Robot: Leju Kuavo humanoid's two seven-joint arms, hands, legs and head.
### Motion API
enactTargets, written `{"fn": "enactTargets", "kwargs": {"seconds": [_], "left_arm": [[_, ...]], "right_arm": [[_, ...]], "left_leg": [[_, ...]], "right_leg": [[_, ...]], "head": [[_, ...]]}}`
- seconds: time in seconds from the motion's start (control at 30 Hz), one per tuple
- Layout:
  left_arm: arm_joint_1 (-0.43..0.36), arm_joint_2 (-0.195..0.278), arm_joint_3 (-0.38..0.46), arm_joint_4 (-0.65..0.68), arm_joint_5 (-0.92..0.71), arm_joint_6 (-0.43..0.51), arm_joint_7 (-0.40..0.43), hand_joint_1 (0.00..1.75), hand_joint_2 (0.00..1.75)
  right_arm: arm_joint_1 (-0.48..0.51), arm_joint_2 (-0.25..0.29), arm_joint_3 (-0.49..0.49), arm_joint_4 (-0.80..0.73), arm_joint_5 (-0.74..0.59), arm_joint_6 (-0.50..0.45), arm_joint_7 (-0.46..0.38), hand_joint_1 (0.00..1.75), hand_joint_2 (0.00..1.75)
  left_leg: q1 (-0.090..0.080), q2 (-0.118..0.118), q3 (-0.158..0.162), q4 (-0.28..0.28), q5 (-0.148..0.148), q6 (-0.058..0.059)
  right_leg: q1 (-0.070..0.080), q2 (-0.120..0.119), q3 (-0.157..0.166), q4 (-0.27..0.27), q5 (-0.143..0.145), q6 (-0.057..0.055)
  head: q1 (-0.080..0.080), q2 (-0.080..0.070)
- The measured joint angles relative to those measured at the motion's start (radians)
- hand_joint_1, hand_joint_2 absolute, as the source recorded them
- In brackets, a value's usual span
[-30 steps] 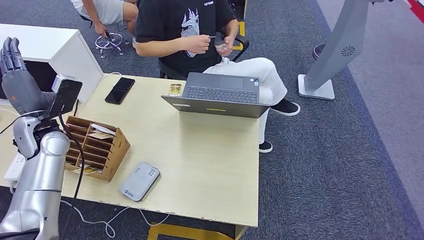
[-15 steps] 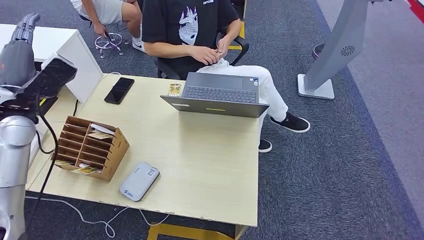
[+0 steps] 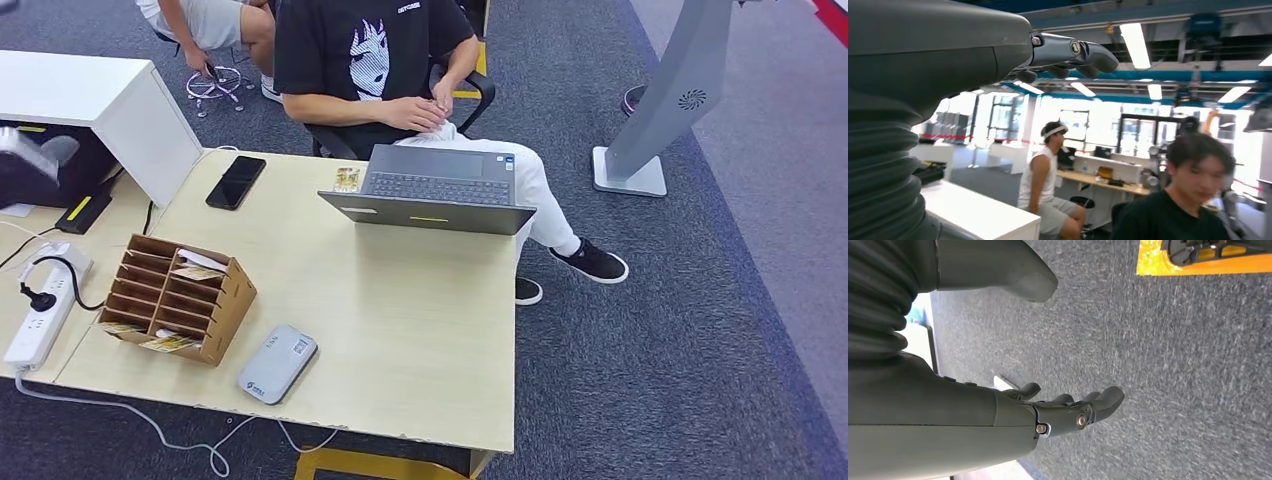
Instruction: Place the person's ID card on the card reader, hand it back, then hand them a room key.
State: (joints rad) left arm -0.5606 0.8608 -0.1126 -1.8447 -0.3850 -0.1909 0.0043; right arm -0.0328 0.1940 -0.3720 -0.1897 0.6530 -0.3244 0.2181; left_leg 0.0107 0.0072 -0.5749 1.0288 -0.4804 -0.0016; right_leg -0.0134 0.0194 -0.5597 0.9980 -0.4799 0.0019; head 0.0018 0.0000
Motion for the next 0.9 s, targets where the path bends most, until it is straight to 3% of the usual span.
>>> {"fn": "enactTargets", "kwargs": {"seconds": [0.27, 0.47, 0.6, 0.9], "left_arm": [[0.294, 0.066, 0.168, -0.229, -0.065, 0.037, -0.078, 0.00, 1.75], [0.427, 0.128, 0.270, -0.322, -0.089, -0.006, -0.073, 0.00, 1.75], [0.543, 0.130, 0.293, -0.353, -0.161, -0.004, -0.106, 0.00, 1.75], [0.724, 0.127, 0.341, -0.384, -0.226, 0.016, -0.113, 0.00, 1.75]], "right_arm": [[0.001, 0.007, -0.026, -0.001, 0.004, 0.001, 0.000, 0.00, 1.75], [0.002, 0.008, -0.043, -0.002, 0.007, 0.006, -0.001, 0.00, 1.75], [0.002, 0.010, -0.052, -0.004, 0.023, 0.016, 0.001, 0.00, 1.75], [0.001, 0.010, -0.064, -0.006, 0.027, 0.017, 0.007, 0.00, 1.75]], "left_leg": [[0.001, -0.004, -0.002, 0.000, 0.000, 0.000], [0.001, -0.005, -0.002, 0.000, 0.000, 0.000], [0.001, -0.004, -0.001, 0.000, 0.000, 0.000], [0.001, -0.006, -0.001, 0.000, 0.000, 0.000]], "right_leg": [[0.000, -0.003, 0.000, -0.001, -0.001, 0.000], [0.000, -0.005, 0.000, -0.001, -0.001, 0.000], [0.000, -0.004, 0.000, 0.000, -0.001, 0.000], [0.000, -0.006, 0.001, 0.000, -0.001, 0.000]], "head": [[0.000, 0.000], [0.001, 0.000], [0.001, 0.000], [0.002, 0.000]]}}
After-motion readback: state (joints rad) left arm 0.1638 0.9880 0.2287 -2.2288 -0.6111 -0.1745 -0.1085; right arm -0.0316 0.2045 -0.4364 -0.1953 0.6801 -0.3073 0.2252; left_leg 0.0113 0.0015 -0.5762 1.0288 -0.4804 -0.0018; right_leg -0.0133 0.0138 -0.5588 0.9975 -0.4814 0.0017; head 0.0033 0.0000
